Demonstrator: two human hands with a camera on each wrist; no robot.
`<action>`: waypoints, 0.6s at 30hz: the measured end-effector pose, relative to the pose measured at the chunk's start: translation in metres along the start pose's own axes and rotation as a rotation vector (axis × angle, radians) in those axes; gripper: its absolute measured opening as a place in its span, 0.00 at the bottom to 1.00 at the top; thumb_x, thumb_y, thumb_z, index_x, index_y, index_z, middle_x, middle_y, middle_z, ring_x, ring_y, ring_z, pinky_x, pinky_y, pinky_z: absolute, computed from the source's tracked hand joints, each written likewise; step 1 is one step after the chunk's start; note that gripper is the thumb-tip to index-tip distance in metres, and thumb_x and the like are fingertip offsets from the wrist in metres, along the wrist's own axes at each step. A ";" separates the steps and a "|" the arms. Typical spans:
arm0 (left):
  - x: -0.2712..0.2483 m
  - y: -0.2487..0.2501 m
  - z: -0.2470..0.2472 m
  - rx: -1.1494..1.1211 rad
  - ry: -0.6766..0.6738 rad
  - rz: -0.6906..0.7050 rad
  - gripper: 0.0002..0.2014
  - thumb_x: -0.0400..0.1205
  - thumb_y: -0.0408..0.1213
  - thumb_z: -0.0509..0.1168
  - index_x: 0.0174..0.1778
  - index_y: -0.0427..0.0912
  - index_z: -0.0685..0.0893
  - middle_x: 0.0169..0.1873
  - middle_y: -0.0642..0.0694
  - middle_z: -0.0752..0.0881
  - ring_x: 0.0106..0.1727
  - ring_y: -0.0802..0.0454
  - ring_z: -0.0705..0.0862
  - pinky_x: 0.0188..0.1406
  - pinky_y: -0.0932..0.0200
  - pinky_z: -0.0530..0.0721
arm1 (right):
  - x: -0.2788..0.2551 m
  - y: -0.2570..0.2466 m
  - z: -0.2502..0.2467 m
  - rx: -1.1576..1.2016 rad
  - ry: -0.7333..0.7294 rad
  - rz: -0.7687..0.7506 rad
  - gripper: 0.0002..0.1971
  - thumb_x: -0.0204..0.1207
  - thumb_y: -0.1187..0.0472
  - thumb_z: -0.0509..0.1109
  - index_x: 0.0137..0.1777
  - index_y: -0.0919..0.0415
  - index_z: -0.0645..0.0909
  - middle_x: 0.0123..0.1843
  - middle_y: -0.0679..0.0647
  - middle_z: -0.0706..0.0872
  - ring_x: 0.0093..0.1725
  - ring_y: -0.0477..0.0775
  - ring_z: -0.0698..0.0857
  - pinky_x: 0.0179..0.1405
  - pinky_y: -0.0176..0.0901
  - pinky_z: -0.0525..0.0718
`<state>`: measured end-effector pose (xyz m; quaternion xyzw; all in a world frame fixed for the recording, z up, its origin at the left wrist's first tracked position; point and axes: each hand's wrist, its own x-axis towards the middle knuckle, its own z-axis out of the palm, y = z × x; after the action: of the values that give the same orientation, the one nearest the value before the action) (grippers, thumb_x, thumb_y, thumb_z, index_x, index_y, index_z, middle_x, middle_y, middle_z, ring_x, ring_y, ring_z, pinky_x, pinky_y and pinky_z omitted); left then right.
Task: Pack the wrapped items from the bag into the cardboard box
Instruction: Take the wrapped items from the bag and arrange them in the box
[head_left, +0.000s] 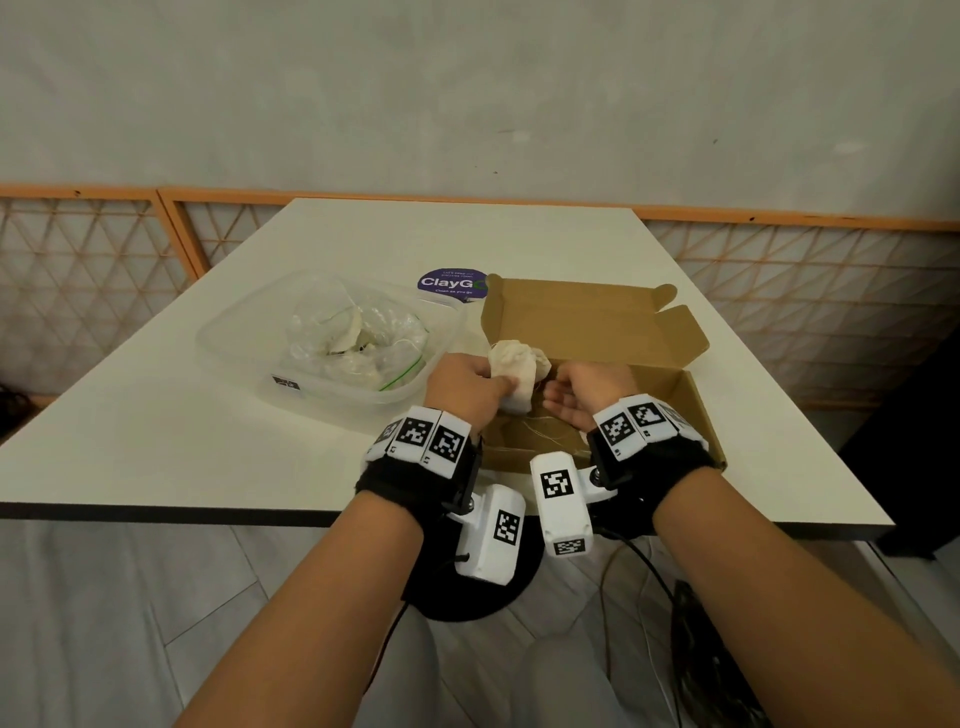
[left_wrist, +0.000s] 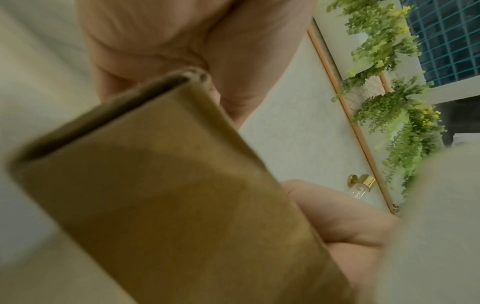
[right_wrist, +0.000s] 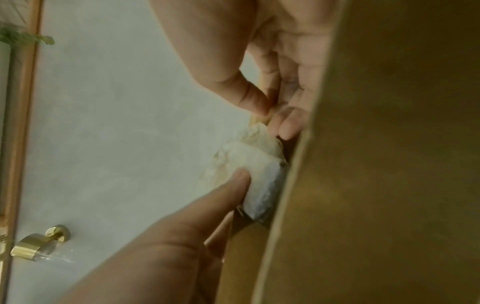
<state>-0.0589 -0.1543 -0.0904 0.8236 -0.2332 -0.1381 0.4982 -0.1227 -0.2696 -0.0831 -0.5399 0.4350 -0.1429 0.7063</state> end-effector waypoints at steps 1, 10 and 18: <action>-0.001 -0.001 0.000 -0.003 -0.002 -0.007 0.12 0.79 0.37 0.69 0.55 0.36 0.88 0.43 0.44 0.87 0.44 0.51 0.81 0.34 0.65 0.75 | 0.002 0.000 -0.001 -0.008 0.031 0.003 0.09 0.78 0.72 0.61 0.36 0.69 0.76 0.31 0.59 0.80 0.25 0.50 0.81 0.15 0.35 0.82; 0.001 -0.004 0.001 0.084 -0.063 0.006 0.08 0.79 0.37 0.69 0.44 0.35 0.87 0.26 0.50 0.78 0.28 0.58 0.73 0.21 0.73 0.67 | 0.001 0.003 -0.001 -0.236 -0.131 -0.044 0.08 0.77 0.62 0.69 0.36 0.58 0.80 0.16 0.50 0.79 0.21 0.47 0.75 0.23 0.36 0.72; -0.001 -0.009 0.001 0.058 -0.105 0.009 0.11 0.79 0.38 0.69 0.55 0.39 0.88 0.46 0.43 0.88 0.45 0.50 0.82 0.46 0.60 0.77 | 0.008 0.005 0.002 -0.228 -0.066 -0.198 0.10 0.76 0.64 0.65 0.33 0.55 0.75 0.33 0.51 0.76 0.31 0.47 0.75 0.31 0.39 0.76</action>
<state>-0.0586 -0.1511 -0.0985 0.8284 -0.2667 -0.1718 0.4617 -0.1182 -0.2714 -0.0912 -0.6612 0.3698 -0.1438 0.6367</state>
